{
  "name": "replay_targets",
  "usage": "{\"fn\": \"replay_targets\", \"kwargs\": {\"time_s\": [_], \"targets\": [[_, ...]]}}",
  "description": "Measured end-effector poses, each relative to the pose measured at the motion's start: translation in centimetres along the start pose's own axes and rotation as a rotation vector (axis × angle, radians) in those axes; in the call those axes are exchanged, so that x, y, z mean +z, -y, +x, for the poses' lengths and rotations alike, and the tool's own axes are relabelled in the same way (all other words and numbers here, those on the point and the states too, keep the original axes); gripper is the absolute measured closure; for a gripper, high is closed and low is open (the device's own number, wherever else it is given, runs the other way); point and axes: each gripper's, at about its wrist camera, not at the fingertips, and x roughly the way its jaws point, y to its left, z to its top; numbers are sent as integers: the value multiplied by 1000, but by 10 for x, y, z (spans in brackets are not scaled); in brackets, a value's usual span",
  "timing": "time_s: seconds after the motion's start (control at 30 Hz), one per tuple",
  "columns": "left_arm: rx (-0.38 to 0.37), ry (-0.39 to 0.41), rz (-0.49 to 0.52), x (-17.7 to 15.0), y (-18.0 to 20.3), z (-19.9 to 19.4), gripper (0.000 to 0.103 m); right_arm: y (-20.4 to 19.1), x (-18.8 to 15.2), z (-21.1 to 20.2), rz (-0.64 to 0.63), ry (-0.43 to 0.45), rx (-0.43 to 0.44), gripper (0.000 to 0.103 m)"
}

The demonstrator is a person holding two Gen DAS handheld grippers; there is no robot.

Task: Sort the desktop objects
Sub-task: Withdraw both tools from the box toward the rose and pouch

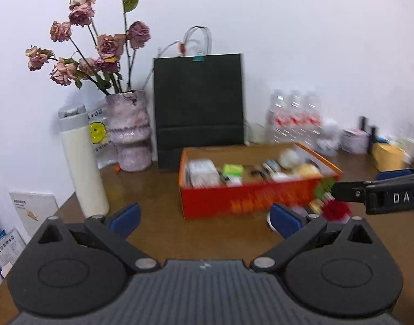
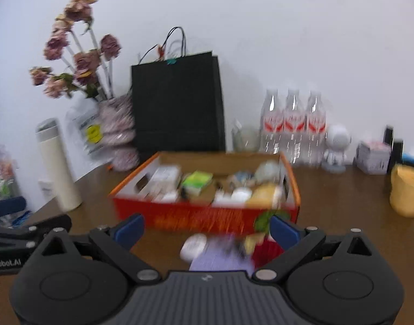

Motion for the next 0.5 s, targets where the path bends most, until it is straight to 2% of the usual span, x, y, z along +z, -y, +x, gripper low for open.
{"fn": "replay_targets", "kwargs": {"time_s": [0.1,0.17,0.27,0.37,0.43,0.5], "targets": [[-20,0,13,-28,0,-32,0,-3,-37,-35,20,-37,51,2],[4,-7,22,-48,-3,-49,0,-8,-61,-55,-11,-37,59,2],[58,-17,13,-68,-11,-66,0,-19,-90,-83,-124,1,-4,3],[94,-46,-71,-77,-24,-75,0,-23,-108,-105,-176,16,-7,4],[98,-54,-135,-78,-30,-79,0,-21,-114,-113,-152,7,-2,5],[75,-36,-140,-79,-31,-82,0,-18,-117,-117,-102,-13,12,5]]}}
